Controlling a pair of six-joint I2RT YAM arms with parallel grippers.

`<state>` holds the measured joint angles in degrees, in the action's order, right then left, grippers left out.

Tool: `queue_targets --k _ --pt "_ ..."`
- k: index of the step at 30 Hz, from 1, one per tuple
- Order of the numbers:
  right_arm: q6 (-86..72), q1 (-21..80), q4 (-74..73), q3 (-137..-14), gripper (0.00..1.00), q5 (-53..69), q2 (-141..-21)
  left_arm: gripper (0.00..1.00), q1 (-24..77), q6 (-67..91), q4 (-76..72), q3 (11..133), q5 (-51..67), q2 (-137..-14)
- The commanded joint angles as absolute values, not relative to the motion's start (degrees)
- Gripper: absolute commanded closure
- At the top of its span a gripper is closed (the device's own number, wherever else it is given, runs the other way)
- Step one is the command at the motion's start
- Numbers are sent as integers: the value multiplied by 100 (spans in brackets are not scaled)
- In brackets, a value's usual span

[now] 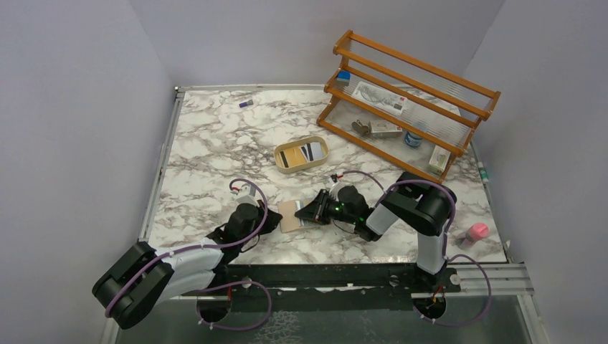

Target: Take the credit cards out of the card holder

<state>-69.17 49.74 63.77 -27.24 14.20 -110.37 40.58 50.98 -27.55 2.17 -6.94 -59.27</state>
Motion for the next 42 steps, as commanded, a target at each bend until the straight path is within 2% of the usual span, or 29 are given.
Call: queue_targets --k 1,11,16,29,42 --pt "-6969 4922 6793 -2699 83 1252 -11154 100 4056 4931 -2273 26 -650 -5989" --pt "-6926 4922 6798 -2761 88 1356 -11222 100 4052 4931 -2268 26 -650 -5993" --pt "-6937 4920 6930 -2836 99 1480 -11381 100 4055 4922 -2276 26 -650 -6032" --pt "-6840 4825 6505 -2689 99 1323 -10986 100 4053 4948 -2268 25 -709 -6035" --pt "-6813 4515 6783 -2235 99 1410 -10875 100 4055 4939 -2274 26 -729 -6127"
